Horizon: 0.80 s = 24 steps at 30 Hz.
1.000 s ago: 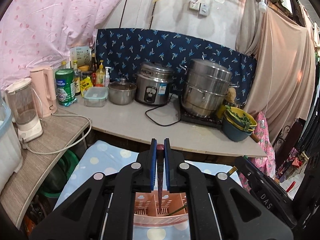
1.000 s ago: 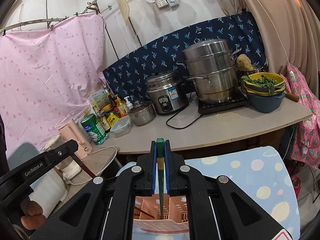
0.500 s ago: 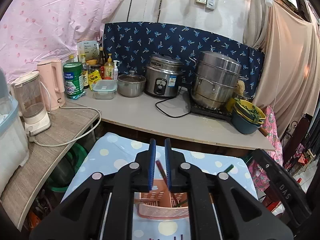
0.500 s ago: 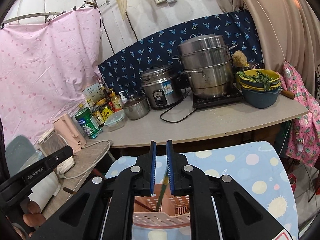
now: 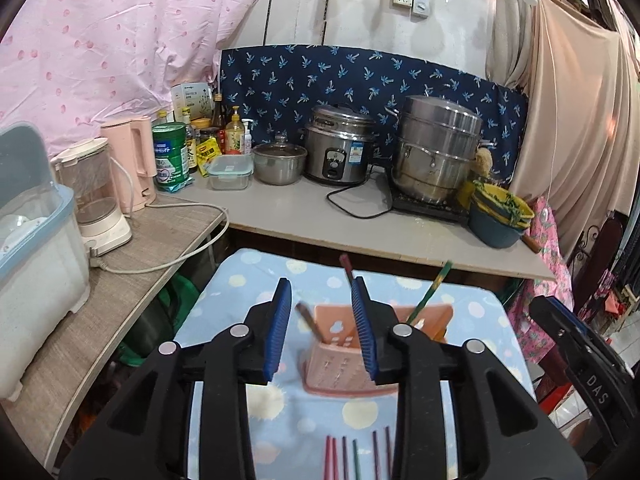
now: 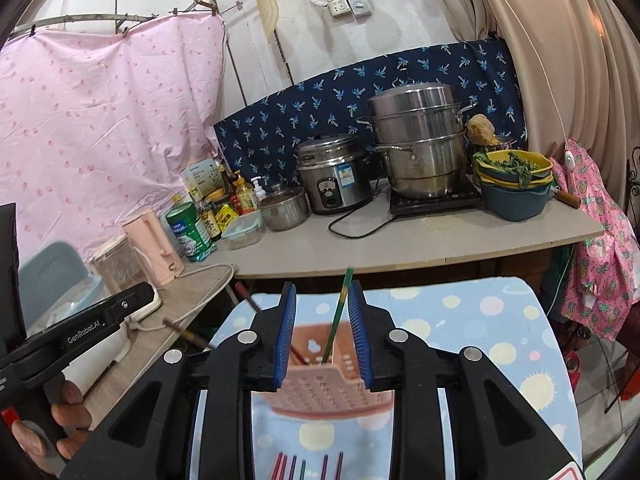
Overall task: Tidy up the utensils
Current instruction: 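Open both tools to drop the chopsticks into the pink holder, then move both tools back down to the remaining chopsticks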
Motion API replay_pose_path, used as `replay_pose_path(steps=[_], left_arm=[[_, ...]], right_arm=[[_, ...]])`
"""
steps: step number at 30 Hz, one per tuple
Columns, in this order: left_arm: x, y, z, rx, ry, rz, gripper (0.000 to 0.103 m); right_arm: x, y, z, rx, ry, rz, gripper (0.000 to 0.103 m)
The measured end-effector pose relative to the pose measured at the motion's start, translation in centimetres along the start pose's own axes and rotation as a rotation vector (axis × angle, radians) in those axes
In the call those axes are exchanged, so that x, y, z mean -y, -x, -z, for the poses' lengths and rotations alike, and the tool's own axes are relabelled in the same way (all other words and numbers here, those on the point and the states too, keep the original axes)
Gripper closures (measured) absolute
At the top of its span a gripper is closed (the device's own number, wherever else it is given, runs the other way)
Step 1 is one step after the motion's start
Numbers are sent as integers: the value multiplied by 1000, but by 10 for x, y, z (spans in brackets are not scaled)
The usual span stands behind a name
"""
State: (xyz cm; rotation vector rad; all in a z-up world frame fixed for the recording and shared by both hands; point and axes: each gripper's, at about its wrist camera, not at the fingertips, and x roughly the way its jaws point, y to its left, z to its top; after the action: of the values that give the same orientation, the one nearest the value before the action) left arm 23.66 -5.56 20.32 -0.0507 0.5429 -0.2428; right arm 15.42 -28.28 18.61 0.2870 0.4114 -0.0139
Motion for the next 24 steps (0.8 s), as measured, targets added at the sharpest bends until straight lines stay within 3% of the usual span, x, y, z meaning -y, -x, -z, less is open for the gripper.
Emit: replay_pose_path(steps=[24], left_arm=[[-35,26,185,-264,-39,-64,71]], right_arm=[[13,62,166,-221,47,84,77]])
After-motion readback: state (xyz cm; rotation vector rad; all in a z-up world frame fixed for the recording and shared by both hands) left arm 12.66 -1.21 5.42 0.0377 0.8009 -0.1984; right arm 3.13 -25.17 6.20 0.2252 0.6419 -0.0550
